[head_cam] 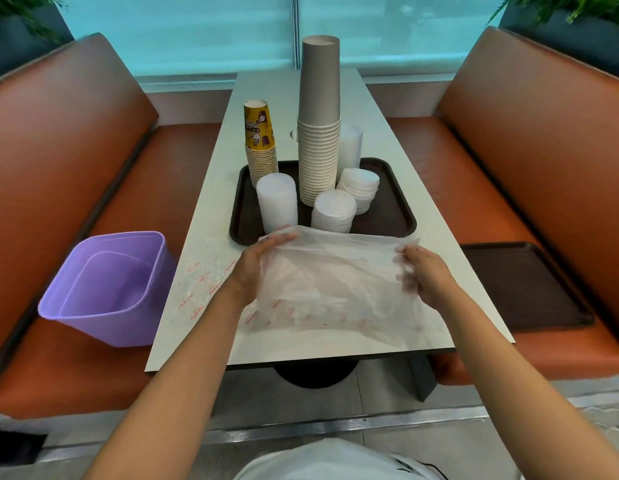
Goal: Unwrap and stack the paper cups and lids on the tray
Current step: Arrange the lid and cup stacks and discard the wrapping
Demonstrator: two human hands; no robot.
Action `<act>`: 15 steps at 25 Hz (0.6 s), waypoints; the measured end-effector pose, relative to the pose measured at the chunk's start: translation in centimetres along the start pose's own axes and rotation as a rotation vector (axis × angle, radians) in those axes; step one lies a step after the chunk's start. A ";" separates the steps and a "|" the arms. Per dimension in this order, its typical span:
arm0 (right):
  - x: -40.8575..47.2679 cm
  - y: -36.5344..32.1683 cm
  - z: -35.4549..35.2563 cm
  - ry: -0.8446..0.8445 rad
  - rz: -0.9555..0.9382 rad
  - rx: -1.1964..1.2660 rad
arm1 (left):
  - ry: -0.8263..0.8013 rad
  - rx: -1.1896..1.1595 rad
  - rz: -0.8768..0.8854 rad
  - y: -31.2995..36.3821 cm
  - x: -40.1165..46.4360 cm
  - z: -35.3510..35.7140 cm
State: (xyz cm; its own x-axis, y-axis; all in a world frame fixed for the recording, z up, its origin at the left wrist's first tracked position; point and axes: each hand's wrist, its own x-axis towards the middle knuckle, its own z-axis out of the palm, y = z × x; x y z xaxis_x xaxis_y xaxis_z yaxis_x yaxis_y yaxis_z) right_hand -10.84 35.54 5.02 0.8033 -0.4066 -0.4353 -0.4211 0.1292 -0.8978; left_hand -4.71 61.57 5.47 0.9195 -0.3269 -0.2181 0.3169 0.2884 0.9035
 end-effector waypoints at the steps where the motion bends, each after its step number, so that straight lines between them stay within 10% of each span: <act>1: 0.0 0.1 0.3 0.003 0.008 0.014 | -0.048 0.052 0.013 0.0 0.0 -0.1; 10: 1.7 1.2 0.2 0.267 -0.129 -0.187 | 0.195 0.362 -0.061 1.0 2.0 -2.5; 15: 0.8 2.0 3.2 0.425 -0.995 -0.850 | 0.277 0.504 -0.097 1.3 2.4 -1.2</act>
State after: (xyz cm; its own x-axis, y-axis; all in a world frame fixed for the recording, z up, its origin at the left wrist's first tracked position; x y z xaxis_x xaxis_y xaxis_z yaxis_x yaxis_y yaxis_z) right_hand -9.73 38.36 2.64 0.7906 -0.2638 0.5526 0.0012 -0.9017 -0.4323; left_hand -1.85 62.27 5.67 0.9399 -0.0632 -0.3355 0.3152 -0.2167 0.9239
